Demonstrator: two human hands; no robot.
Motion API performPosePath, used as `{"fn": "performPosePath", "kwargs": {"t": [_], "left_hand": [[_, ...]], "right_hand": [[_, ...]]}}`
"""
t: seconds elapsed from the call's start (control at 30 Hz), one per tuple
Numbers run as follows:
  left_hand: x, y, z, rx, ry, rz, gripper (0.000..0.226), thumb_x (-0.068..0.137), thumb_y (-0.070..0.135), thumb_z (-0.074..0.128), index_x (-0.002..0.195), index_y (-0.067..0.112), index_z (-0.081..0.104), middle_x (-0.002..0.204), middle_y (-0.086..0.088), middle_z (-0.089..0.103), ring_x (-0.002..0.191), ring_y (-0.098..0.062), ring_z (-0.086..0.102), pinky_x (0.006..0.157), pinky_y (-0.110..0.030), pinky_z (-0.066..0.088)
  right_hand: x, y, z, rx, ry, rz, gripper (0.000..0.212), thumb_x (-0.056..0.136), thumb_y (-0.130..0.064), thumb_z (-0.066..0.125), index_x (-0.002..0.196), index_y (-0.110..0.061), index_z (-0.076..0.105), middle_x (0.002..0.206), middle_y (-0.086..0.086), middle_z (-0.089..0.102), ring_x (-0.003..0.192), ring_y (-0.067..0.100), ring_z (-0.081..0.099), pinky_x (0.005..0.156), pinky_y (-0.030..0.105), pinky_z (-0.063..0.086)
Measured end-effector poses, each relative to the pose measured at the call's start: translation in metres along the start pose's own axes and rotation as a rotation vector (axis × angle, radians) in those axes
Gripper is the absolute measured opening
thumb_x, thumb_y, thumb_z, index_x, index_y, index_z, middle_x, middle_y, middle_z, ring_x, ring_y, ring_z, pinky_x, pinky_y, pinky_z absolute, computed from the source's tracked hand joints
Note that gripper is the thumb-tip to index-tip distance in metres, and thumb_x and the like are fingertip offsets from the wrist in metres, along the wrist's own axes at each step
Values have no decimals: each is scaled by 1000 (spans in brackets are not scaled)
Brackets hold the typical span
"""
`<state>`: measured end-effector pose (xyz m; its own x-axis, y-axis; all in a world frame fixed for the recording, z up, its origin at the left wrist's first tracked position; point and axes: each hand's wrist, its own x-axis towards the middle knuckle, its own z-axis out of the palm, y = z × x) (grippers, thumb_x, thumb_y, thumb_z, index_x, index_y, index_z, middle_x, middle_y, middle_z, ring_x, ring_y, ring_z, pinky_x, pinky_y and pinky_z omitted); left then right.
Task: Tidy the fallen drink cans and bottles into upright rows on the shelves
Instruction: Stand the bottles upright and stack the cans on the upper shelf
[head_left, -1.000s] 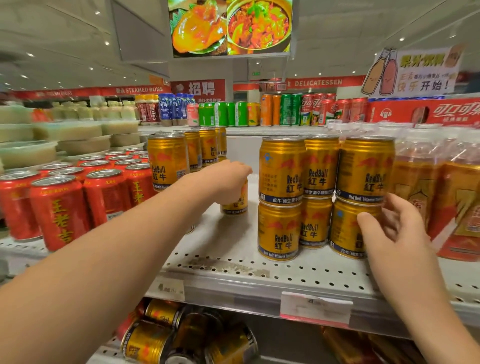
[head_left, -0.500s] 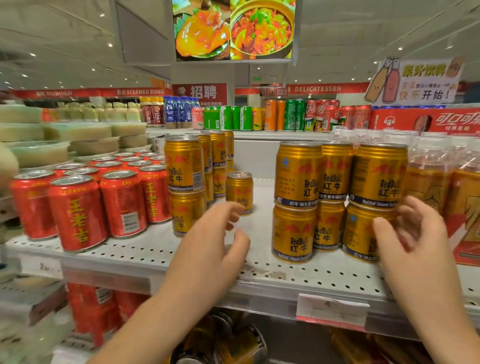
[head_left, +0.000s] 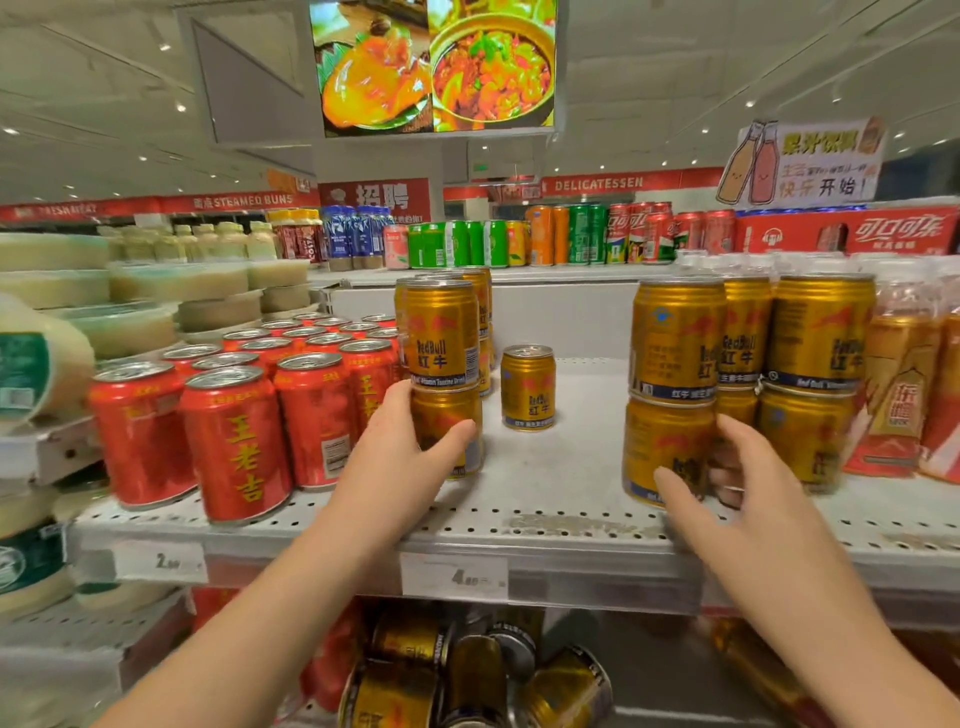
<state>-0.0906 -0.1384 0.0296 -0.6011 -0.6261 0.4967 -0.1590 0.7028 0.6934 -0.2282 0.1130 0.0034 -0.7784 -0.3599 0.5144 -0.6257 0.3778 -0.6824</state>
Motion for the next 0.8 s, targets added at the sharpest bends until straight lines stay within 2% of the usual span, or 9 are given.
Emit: {"fn": "performPosePath", "kwargs": {"t": [0.1, 0.23, 0.4, 0.5, 0.6, 0.7, 0.8], "left_hand": [[3, 1, -1, -26, -8, -10, 52, 83, 55, 74, 122, 42, 42, 116, 20, 63, 106, -3, 62, 84, -28, 52], [7, 7, 2, 19, -41, 6, 58, 80, 61, 74, 123, 40, 41, 120, 16, 63, 105, -7, 63, 89, -36, 55], [16, 17, 14, 46, -65, 41, 55, 82, 58, 74, 121, 36, 43, 121, 12, 62, 105, -9, 62, 84, -30, 50], [21, 20, 23, 86, -48, 62, 56, 83, 58, 73, 122, 30, 46, 120, 10, 60, 105, -11, 61, 85, -32, 53], [24, 20, 30, 180, 10, 95, 56, 83, 62, 70, 122, 28, 48, 117, 8, 55, 104, -12, 58, 85, -34, 53], [23, 14, 31, 113, 11, 94, 59, 83, 62, 70, 128, 31, 48, 121, 12, 55, 107, -8, 57, 87, -30, 51], [22, 11, 29, 45, 4, 92, 60, 84, 58, 70, 135, 34, 48, 120, 13, 58, 103, -6, 59, 86, -31, 53]], "right_hand": [[11, -5, 1, 12, -11, 34, 83, 79, -61, 70, 148, -32, 36, 130, -6, 57, 98, 7, 60, 82, 34, 53], [28, -12, 9, -22, -67, 7, 76, 76, -60, 74, 140, -32, 45, 119, -8, 61, 84, 0, 59, 66, 19, 48], [38, -27, 31, -18, -117, -43, 63, 74, -66, 74, 124, -44, 42, 107, -15, 59, 81, -2, 60, 58, 17, 44], [45, -34, 46, -15, -156, -81, 59, 76, -68, 71, 121, -46, 40, 105, -19, 56, 83, -3, 60, 59, 19, 44], [55, -38, 56, -49, -194, -100, 59, 78, -70, 67, 122, -43, 39, 106, -16, 56, 86, 0, 61, 60, 23, 47], [65, -37, 62, -66, -207, -123, 56, 79, -69, 66, 118, -42, 35, 105, -13, 56, 86, 3, 61, 59, 24, 47], [68, -32, 66, -50, -202, -118, 63, 80, -68, 67, 127, -36, 39, 108, -10, 57, 90, 9, 63, 67, 31, 54]]}}
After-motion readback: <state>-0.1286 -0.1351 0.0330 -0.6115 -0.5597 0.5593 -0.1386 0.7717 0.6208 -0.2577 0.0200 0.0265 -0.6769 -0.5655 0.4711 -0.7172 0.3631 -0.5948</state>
